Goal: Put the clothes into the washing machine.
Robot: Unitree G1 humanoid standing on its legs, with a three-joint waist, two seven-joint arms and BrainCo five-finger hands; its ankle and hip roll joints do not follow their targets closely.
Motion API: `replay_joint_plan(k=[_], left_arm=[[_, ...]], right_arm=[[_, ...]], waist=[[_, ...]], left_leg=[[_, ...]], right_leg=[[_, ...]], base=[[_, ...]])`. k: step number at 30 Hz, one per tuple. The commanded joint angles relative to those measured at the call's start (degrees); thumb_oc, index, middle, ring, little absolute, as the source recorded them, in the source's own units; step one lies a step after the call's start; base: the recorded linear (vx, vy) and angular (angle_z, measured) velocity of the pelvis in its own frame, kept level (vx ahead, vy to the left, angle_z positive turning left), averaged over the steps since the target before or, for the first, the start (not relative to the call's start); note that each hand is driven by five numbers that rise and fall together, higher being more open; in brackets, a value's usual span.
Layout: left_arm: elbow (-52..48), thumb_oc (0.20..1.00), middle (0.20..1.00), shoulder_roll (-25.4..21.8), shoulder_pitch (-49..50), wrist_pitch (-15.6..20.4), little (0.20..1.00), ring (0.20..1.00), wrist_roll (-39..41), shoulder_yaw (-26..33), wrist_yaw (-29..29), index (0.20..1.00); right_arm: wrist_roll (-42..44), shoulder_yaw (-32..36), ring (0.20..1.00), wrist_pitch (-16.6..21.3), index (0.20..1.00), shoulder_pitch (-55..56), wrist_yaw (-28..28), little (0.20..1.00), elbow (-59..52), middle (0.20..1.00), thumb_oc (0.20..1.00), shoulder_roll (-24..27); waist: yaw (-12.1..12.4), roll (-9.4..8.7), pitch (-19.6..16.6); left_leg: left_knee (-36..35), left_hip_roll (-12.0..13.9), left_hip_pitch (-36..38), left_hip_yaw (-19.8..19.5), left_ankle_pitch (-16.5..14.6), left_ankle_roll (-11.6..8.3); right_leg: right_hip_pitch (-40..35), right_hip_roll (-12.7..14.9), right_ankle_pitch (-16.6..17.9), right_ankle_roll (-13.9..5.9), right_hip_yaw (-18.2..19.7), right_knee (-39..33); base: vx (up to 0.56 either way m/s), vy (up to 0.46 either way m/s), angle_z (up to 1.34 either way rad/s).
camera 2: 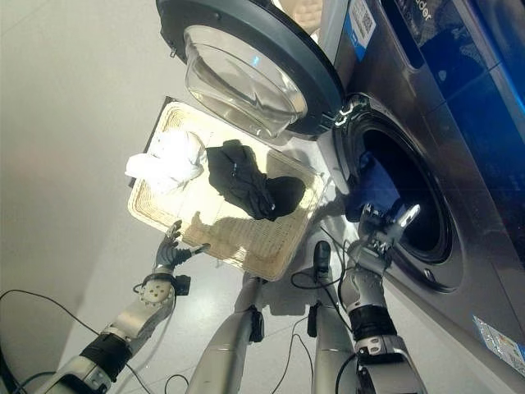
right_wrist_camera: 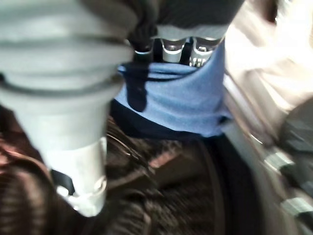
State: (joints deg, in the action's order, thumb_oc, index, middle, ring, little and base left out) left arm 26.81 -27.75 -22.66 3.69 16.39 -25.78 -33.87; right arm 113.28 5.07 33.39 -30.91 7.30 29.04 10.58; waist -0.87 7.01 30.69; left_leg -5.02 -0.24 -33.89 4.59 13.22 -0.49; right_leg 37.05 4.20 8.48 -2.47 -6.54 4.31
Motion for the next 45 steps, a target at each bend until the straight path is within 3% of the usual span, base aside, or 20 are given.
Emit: replay_joint_plan(k=[1,5,7,11,15,18,22,23,24,25,30,33,35,37,39,40,41,42,44,45], left_arm=[[1.0,1.0,1.0,-1.2,-2.2,2.5,1.0,1.0,-4.3,2.4,-2.0,1.0],[0.8,1.0,1.0,-2.0,-3.4,2.3,1.0,1.0,-7.8,2.0,-5.2,1.0],[0.7,1.0,1.0,-3.4,-4.6,2.9,1.0,1.0,-11.5,2.4,-9.9,1.0],[1.1,1.0,1.0,-4.7,-6.3,3.1,1.0,1.0,-16.3,3.2,-14.4,1.0],[2.0,1.0,1.0,-6.1,-8.6,2.3,1.0,1.0,-21.8,3.0,-18.2,1.0],[3.0,1.0,1.0,-6.3,-10.7,1.4,1.0,1.0,-24.6,2.1,-18.9,1.0],[4.7,1.0,1.0,-6.8,-14.7,-0.9,1.0,1.0,-27.9,-0.2,-19.3,1.0],[5.8,1.0,1.0,-7.1,-17.9,-3.6,1.0,1.0,-30.8,-2.7,-18.3,1.0],[6.1,1.0,1.0,-7.2,-18.9,-4.0,1.0,1.0,-31.1,-3.2,-18.2,1.0],[7.3,1.0,1.0,-7.5,-21.3,-6.3,1.0,1.0,-33.2,-5.0,-16.7,1.0],[10.8,1.0,1.0,-7.8,-26.0,-10.8,1.0,1.0,-35.4,-8.7,-12.2,1.0],[14.3,1.0,1.0,-8.5,-29.3,-14.5,1.0,1.0,-37.1,-11.9,-5.7,1.0],[15.5,1.0,1.0,-9.5,-31.1,-18.1,1.0,1.0,-38.3,-14.4,0.3,1.0],[18.0,1.0,1.0,-10.4,-32.8,-20.3,1.0,1.0,-41.4,-16.7,6.2,1.0],[19.1,1.0,1.0,-10.6,-33.3,-21.2,1.0,1.0,-43.6,-17.9,8.4,1.0],[19.2,1.0,1.0,-10.6,-33.6,-21.2,1.0,1.0,-43.8,-17.9,8.5,1.0],[19.7,1.0,1.0,-10.5,-33.8,-22.3,1.0,1.0,-44.8,-19.1,10.5,1.0],[19.7,1.0,1.0,-10.5,-34.3,-24.1,1.0,1.0,-46.3,-21.1,13.6,1.0],[19.1,1.0,1.0,-11.6,-35.5,-26.8,1.0,1.0,-47.7,-24.1,18.5,1.0],[18.9,1.0,1.0,-11.9,-36.3,-27.7,1.0,1.0,-48.1,-25.8,21.1,1.0]], right_arm=[[-0.3,0.6,1.0,-2.9,1.0,0.0,9.0,1.0,-3.1,1.0,1.0,2.2],[-1.4,-3.4,1.0,-3.2,1.0,0.3,12.8,1.0,1.4,1.0,1.0,5.2],[-16.3,-6.3,1.0,-3.4,1.0,1.0,7.9,1.0,3.0,1.0,1.0,7.0],[-30.4,-10.7,1.0,-5.0,1.0,3.1,2.4,1.0,3.4,1.0,1.0,9.2],[-40.0,-15.9,1.0,-7.1,1.0,5.1,-0.2,1.0,3.2,1.0,1.0,10.3],[-41.3,-18.6,1.0,-7.6,1.0,5.7,-0.4,1.0,2.6,1.0,1.0,10.1],[-39.8,-20.1,1.0,-8.1,1.0,4.8,-0.1,1.0,3.0,1.0,1.0,9.6],[-40.7,-21.2,1.0,-7.9,1.0,4.1,-1.1,1.0,2.7,1.0,1.0,9.4],[-40.7,-21.4,1.0,-7.5,1.0,3.6,-1.3,1.0,2.7,1.0,1.0,9.5],[-40.3,-22.0,1.0,-6.8,1.0,3.3,-1.4,1.0,2.4,1.0,1.0,9.5],[-37.0,-21.9,1.0,-6.6,1.0,1.7,-1.3,1.0,2.6,1.0,1.0,9.4],[-35.7,-22.0,1.0,-8.1,1.0,-0.2,-0.8,1.0,2.6,1.0,1.0,10.1],[-28.5,-21.6,1.0,-9.3,1.0,-1.5,2.6,1.0,1.0,1.0,1.0,11.1],[-11.8,-18.7,1.0,-9.8,1.0,-3.9,8.7,1.0,-0.2,1.0,1.0,12.2],[-0.3,-15.6,1.0,-9.4,1.0,-5.6,12.0,1.0,-0.6,1.0,1.0,11.6],[-0.3,-14.9,1.0,-8.9,1.0,-6.0,11.7,1.0,-1.0,1.0,1.0,11.2],[-0.3,-10.9,1.0,-5.6,1.0,-6.8,10.8,1.0,-3.3,1.0,1.0,9.0],[-0.3,-5.6,1.0,2.0,1.0,-10.2,9.4,1.0,-6.9,1.0,1.0,7.9],[-0.3,-1.6,1.0,17.1,1.0,-15.5,6.3,1.0,-6.4,1.0,1.0,10.2],[-1.8,0.0,1.0,26.5,1.0,-18.2,2.7,1.0,-4.4,1.0,1.0,12.0]], waist=[[-0.1,-2.22,-0.9],[-0.1,-2.54,-0.9],[-0.3,-3.01,-0.9],[-0.8,-3.89,-0.9],[-1.6,-5.05,-0.9],[-2.2,-5.84,-0.9],[-2.8,-6.5,-0.9],[-3.3,-6.86,-0.9],[-3.5,-6.98,-0.9],[-3.8,-7.29,-0.9],[-4.6,-7.84,-0.9],[-5.1,-8.16,-0.9],[-5.4,-8.47,-0.9],[-5.4,-8.68,-0.9],[-5.3,-8.61,-0.9],[-5.3,-8.63,-0.9],[-5.2,-8.42,-0.9],[-5.0,-8.04,-0.9],[-4.8,-7.41,-0.9],[-4.9,-6.97,-0.9]], left_leg=[[2.2,-2.6,1.8,1.0,-3.7,-1.98],[1.7,-2.3,1.4,1.1,-3.2,-2.1],[1.2,-2.1,1.1,1.3,-2.8,-2.28],[1.0,-1.8,0.5,1.7,-2.5,-2.63],[1.1,-1.3,-0.4,2.0,-2.2,-2.97],[1.7,-1.1,-1.2,2.1,-2.3,-3.19],[2.7,-1.0,-2.2,2.5,-2.6,-3.31],[3.8,-1.1,-2.5,2.8,-3.1,-3.45],[4.1,-1.1,-3.2,2.8,-2.9,-3.44],[5.1,-1.2,-3.4,3.0,-3.6,-3.56],[6.3,-1.3,-4.2,3.4,-4.1,-3.62],[6.6,-1.3,-4.4,3.9,-4.3,-3.68],[7.0,-1.2,-4.8,4.2,-4.4,-3.76],[7.1,-1.1,-4.5,4.3,-4.8,-3.82],[7.0,-0.9,-4.2,4.3,-5.2,-3.92],[7.0,-1.0,-4.7,4.4,-4.9,-3.88],[6.8,-0.9,-3.9,4.2,-5.6,-3.89],[6.7,-0.8,-3.4,4.0,-6.3,-3.77],[6.3,-1.1,-3.7,3.7,-6.2,-3.52],[5.9,-1.0,-3.6,3.6,-6.2,-3.55]], right_leg=[[-2.0,-1.3,2.6,-2.96,-0.9,-3.0],[-1.5,-1.3,3.1,-3.11,-0.9,-3.3],[-1.0,-1.5,3.5,-3.14,-0.6,-3.6],[-0.2,-1.7,3.8,-3.13,-0.3,-3.8],[0.9,-2.2,4.0,-2.98,0.4,-3.7],[1.8,-2.5,4.0,-2.92,0.8,-3.2],[2.7,-2.8,4.0,-2.86,1.4,-3.0],[2.9,-2.8,4.0,-2.89,1.6,-2.9],[3.5,-2.8,4.3,-2.86,1.7,-2.9],[3.6,-2.8,4.1,-2.9,2.0,-2.8],[4.3,-2.9,4.5,-3.0,2.5,-2.9],[4.7,-3.0,4.8,-3.12,3.0,-3.1],[5.0,-3.0,5.0,-3.21,3.1,-3.1],[4.7,-2.9,5.0,-3.51,2.7,-3.2],[4.4,-2.8,5.0,-3.73,2.5,-3.4],[5.0,-2.7,5.3,-3.72,2.5,-3.4],[4.1,-2.7,4.8,-3.92,2.3,-3.5],[3.7,-2.7,4.6,-4.02,2.3,-3.7],[4.2,-2.5,5.2,-3.97,2.3,-4.0],[4.2,-2.4,5.5,-4.05,2.4,-4.4]], base=[[-0.01,0.021,-0.04],[0.0,0.042,-0.03],[-0.01,0.074,0.08],[-0.01,0.056,-0.04],[-0.03,0.053,-0.07],[-0.01,0.046,-0.06],[-0.02,0.054,-0.13],[-0.03,0.053,-0.05],[-0.03,0.075,-0.03],[-0.02,0.031,-0.03],[-0.01,0.043,-0.11],[0.0,0.028,-0.05],[-0.01,-0.008,-0.07],[0.0,-0.027,-0.04],[0.0,-0.022,-0.04],[0.01,-0.026,-0.03],[0.02,-0.032,-0.04],[0.02,-0.031,-0.05],[0.0,-0.007,-0.02],[0.0,0.0,0.0]])
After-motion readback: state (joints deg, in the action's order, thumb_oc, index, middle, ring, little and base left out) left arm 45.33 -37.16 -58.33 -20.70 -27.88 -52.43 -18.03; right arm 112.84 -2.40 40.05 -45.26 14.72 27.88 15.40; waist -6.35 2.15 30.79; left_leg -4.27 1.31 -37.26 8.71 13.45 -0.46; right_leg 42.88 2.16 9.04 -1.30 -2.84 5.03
